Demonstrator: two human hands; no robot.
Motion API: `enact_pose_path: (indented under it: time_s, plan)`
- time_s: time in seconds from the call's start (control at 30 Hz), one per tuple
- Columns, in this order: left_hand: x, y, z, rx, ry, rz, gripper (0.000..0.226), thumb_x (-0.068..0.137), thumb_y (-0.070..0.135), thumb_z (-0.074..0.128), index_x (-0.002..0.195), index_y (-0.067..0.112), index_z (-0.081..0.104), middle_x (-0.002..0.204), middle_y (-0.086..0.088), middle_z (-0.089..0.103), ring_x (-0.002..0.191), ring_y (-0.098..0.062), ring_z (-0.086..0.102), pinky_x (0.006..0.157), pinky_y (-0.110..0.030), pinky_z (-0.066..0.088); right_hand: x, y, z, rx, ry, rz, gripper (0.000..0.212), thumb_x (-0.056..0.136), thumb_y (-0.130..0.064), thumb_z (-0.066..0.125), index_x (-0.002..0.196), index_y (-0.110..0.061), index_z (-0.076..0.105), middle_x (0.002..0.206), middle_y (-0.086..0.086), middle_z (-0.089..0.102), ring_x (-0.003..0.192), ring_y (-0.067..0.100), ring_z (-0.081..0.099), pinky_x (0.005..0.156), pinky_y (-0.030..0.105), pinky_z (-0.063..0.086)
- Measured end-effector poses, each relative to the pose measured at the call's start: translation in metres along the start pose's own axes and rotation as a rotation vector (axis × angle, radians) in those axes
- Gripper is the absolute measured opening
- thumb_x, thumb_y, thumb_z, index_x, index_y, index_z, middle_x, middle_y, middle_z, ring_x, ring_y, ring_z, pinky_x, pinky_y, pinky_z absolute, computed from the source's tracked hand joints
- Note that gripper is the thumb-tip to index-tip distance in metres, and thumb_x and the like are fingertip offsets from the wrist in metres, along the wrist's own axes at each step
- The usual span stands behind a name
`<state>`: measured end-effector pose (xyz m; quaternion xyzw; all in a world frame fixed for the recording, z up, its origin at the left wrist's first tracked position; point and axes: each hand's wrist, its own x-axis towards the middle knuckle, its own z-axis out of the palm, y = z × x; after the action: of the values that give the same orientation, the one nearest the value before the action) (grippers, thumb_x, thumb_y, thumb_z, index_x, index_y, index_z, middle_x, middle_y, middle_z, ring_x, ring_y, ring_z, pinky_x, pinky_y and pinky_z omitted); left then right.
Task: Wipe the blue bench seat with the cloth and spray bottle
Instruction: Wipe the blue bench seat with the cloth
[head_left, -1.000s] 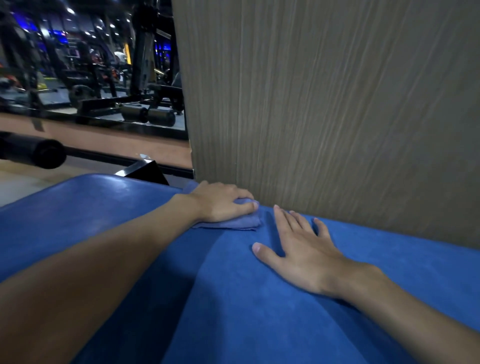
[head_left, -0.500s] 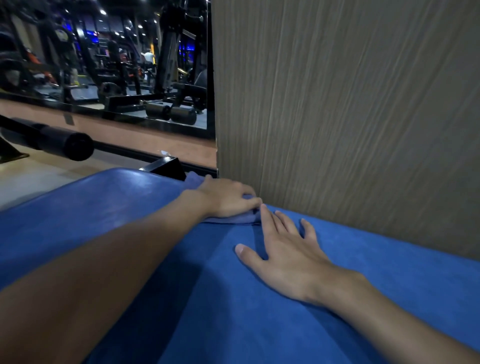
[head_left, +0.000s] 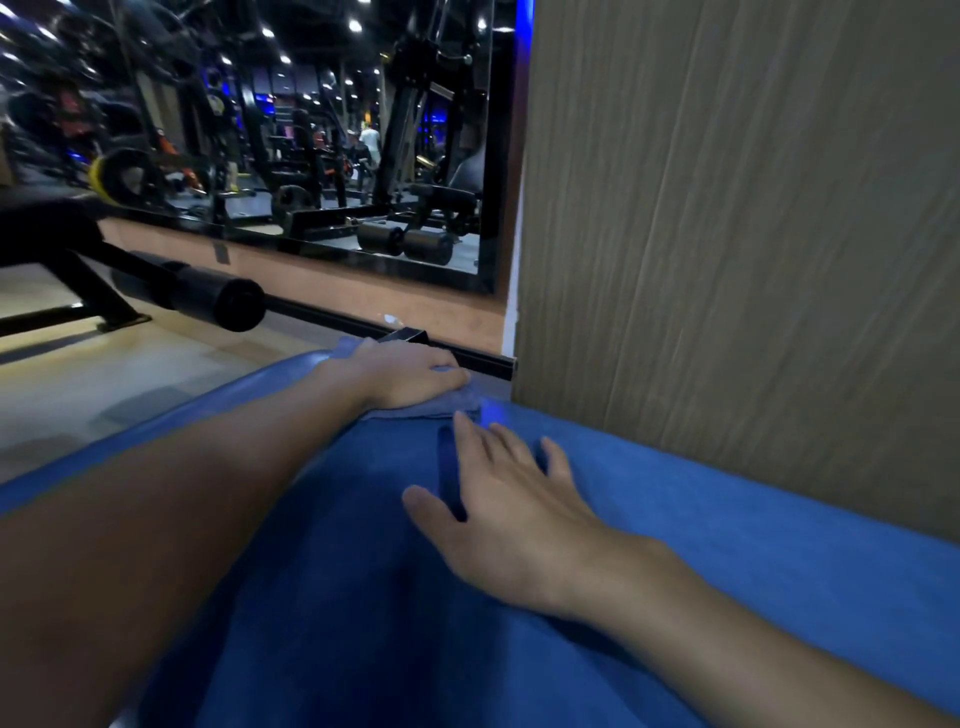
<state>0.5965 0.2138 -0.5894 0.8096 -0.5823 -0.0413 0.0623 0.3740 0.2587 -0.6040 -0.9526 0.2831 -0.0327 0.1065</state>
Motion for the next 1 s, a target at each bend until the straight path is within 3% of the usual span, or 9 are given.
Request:
enact_pose_path:
  time_s: [0.17, 0.37, 0.53, 0.67, 0.8, 0.9, 1.0]
  plan:
    - [0.006, -0.047, -0.005, -0.051, 0.058, -0.176, 0.051, 0.079, 0.071, 0.025, 0.112, 0.047, 0.056, 0.128, 0.004, 0.06, 0.119, -0.027, 0.052, 0.103, -0.048, 0.036, 0.018, -0.009, 0.017, -0.106, -0.003, 0.015, 0.085, 0.09, -0.071, 0.015, 0.154, -0.02, -0.006, 0.164, 0.003, -0.003, 0.149, 0.019, -0.01, 0.114, 0.059, -0.009]
    - [0.012, -0.083, -0.008, -0.058, 0.014, -0.345, 0.075, 0.066, 0.087, 0.021, 0.119, 0.046, 0.054, 0.143, -0.002, 0.049, 0.128, -0.034, 0.046, 0.102, -0.056, 0.036, 0.017, -0.009, 0.018, -0.133, 0.003, 0.031, 0.085, 0.088, -0.072, 0.012, 0.154, -0.021, -0.006, 0.163, 0.001, -0.004, 0.149, 0.016, -0.012, 0.116, 0.058, -0.007]
    - [-0.026, -0.1, -0.012, -0.102, 0.08, -0.391, 0.056, 0.089, 0.067, 0.032, 0.129, 0.032, 0.048, 0.138, -0.011, 0.053, 0.121, -0.033, 0.05, 0.092, -0.04, 0.037, 0.015, -0.01, 0.015, -0.116, -0.005, 0.031, 0.083, 0.089, -0.071, 0.012, 0.154, -0.021, -0.003, 0.163, 0.002, -0.002, 0.149, 0.017, -0.01, 0.116, 0.057, -0.008]
    - [-0.064, -0.118, -0.012, -0.138, 0.106, -0.457, 0.057, 0.077, 0.076, 0.03, 0.122, 0.046, 0.046, 0.136, -0.004, 0.057, 0.118, -0.032, 0.053, 0.098, -0.044, 0.038, 0.014, -0.012, 0.013, -0.107, 0.0, 0.03, 0.082, 0.091, -0.07, 0.014, 0.154, -0.02, -0.001, 0.163, 0.002, 0.001, 0.149, 0.016, -0.006, 0.117, 0.056, -0.005]
    - [-0.116, -0.125, -0.017, -0.102, 0.08, -0.503, 0.056, 0.089, 0.068, 0.034, 0.135, 0.038, 0.043, 0.138, -0.008, 0.054, 0.119, -0.032, 0.052, 0.086, -0.038, 0.033, 0.012, -0.014, 0.01, -0.098, -0.004, 0.034, 0.08, 0.091, -0.069, 0.014, 0.154, -0.022, 0.003, 0.162, 0.001, 0.008, 0.148, 0.017, 0.0, 0.117, 0.055, -0.001]
    - [-0.16, -0.136, -0.02, -0.081, 0.05, -0.563, 0.056, 0.089, 0.072, 0.032, 0.135, 0.041, 0.041, 0.138, -0.007, 0.055, 0.117, -0.03, 0.053, 0.086, -0.037, 0.034, 0.007, -0.02, 0.007, -0.164, 0.028, 0.044, 0.074, 0.093, -0.066, 0.012, 0.153, -0.022, 0.006, 0.159, 0.003, 0.016, 0.147, 0.021, 0.007, 0.116, 0.058, 0.0]
    - [-0.191, -0.139, -0.022, -0.047, 0.031, -0.6, 0.057, 0.093, 0.07, 0.03, 0.137, 0.037, 0.041, 0.137, -0.008, 0.054, 0.116, -0.03, 0.053, 0.089, -0.037, 0.036, -0.006, -0.046, 0.009, -0.116, 0.022, -0.072, 0.069, 0.094, -0.064, 0.013, 0.151, -0.026, 0.01, 0.159, 0.001, 0.017, 0.147, 0.021, 0.009, 0.116, 0.055, 0.002]
